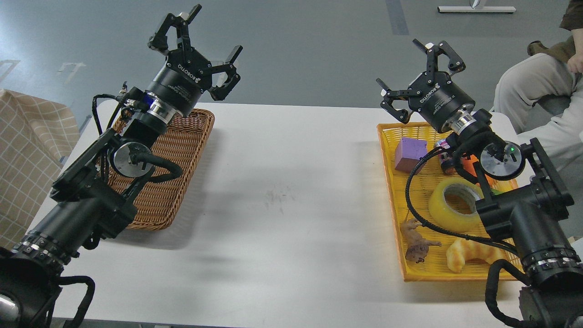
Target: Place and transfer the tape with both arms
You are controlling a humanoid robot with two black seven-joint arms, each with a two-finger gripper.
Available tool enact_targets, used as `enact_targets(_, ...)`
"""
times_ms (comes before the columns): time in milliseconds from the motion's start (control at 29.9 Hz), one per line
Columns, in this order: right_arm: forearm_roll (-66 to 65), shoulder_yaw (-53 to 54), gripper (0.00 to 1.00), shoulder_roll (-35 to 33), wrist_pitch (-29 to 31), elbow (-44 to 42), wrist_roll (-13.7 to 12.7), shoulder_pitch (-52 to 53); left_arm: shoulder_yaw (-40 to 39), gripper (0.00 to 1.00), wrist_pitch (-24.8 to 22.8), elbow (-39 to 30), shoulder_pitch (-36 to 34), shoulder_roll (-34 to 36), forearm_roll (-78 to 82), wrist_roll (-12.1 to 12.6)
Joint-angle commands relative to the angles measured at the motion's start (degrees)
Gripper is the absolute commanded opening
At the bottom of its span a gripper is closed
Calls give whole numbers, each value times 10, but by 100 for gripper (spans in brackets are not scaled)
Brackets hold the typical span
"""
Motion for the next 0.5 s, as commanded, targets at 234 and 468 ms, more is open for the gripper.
enact_targets(234,0,0,100,0,0,0,0,-1,0,98,0,-1,-1,-1,1,0)
enact_targets(468,0,0,100,0,0,3,0,-3,1,98,0,-1,-1,-1,5,-1)
